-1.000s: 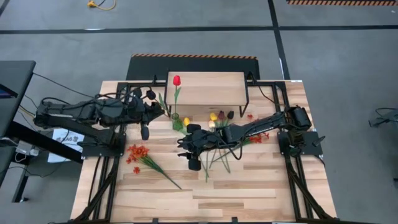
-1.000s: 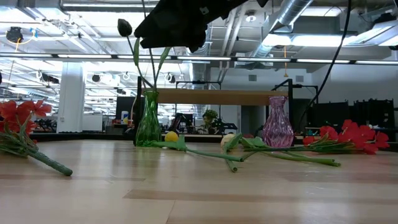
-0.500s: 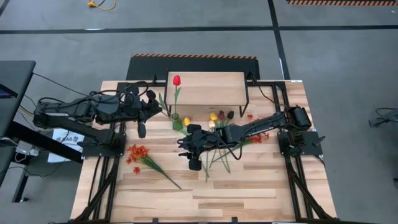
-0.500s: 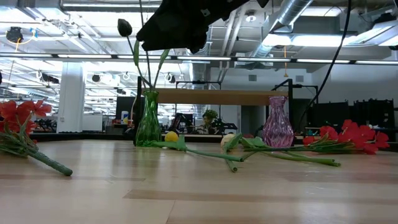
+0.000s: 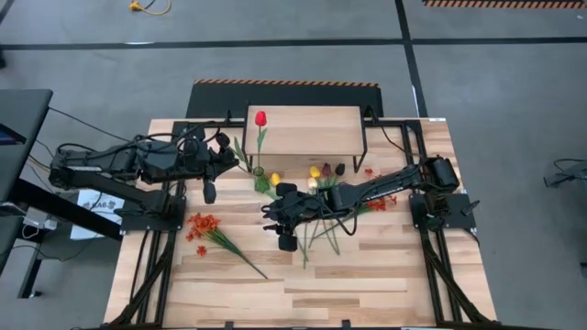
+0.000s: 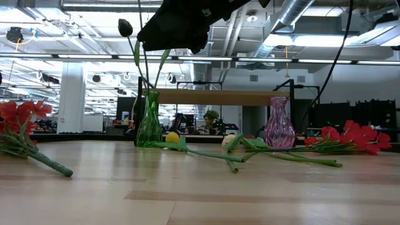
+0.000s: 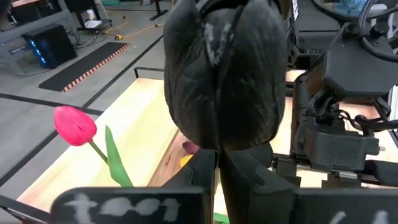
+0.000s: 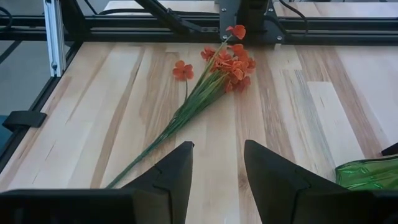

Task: Pick and place flowers into a vace then onto a shelf
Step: Put the left black tulip into the green vase

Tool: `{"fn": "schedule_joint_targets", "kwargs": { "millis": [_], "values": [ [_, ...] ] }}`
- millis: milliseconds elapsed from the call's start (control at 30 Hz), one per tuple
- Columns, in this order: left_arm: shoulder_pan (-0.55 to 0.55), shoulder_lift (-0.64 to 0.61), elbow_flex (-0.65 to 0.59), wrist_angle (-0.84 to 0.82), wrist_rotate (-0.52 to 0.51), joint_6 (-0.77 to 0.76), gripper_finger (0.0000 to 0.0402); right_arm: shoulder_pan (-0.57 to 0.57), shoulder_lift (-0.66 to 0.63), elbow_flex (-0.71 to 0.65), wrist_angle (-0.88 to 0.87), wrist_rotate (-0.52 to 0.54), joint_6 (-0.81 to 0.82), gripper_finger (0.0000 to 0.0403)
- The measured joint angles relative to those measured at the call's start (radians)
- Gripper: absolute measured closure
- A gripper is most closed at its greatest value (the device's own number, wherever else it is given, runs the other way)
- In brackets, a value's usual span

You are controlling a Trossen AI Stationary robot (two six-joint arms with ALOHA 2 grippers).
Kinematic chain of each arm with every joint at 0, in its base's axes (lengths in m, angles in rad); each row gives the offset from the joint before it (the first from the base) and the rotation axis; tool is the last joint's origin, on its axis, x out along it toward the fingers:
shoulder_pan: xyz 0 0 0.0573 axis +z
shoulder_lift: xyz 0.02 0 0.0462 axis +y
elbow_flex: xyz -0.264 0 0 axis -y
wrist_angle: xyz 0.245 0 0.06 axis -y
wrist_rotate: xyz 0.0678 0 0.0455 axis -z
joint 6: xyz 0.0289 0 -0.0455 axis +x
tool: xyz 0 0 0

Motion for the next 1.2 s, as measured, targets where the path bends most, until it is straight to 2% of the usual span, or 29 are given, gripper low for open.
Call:
{"fn": "schedule_joint_targets", "kwargs": {
  "millis": [200,800,1067,1200],
  "values": [
    [0.000,0.000,0.000,-0.010,-0.008,-0.016,0.0400,0.000,0.000,0.000,0.000,0.000,0.000,0.0269],
    [0.000,0.059,-0.027,0.013,-0.083,-0.073,0.0338,0.000,0.001,0.000,-0.004,-0.001,0.018,0.0270],
    [0.000,0.061,-0.028,0.010,-0.089,-0.073,0.0297,0.002,0.001,0.000,-0.011,-0.001,0.018,0.0269],
    [0.000,0.061,-0.028,0.010,-0.126,-0.072,0.0274,0.006,0.002,0.000,-0.011,-0.001,0.018,0.0270]
  ]
}}
